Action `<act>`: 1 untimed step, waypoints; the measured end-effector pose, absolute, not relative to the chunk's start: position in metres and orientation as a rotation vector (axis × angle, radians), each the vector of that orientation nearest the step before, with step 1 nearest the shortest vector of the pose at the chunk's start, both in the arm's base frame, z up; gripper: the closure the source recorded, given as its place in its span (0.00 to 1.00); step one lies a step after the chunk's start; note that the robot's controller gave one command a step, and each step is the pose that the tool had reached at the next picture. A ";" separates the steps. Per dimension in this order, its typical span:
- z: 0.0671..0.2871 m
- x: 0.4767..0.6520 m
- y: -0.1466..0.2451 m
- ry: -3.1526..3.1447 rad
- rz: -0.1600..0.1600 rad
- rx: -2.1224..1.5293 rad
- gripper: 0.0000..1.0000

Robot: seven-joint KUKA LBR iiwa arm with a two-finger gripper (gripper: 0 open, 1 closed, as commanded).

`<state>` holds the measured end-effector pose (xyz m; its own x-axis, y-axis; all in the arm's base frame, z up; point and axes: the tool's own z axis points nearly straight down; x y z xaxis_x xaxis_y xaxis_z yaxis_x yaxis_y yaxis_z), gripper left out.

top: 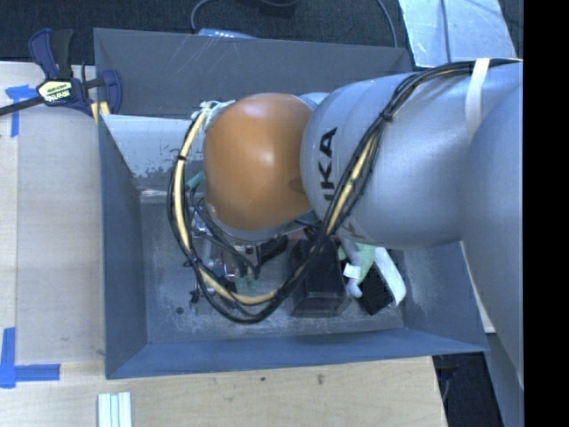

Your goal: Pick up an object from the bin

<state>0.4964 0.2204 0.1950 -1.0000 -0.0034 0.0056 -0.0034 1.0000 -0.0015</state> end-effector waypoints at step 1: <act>0.200 0.498 0.219 -3.144 -0.002 0.000 0.00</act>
Offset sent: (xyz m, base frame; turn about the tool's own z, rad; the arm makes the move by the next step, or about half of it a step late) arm 0.0000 0.0000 0.0000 0.0000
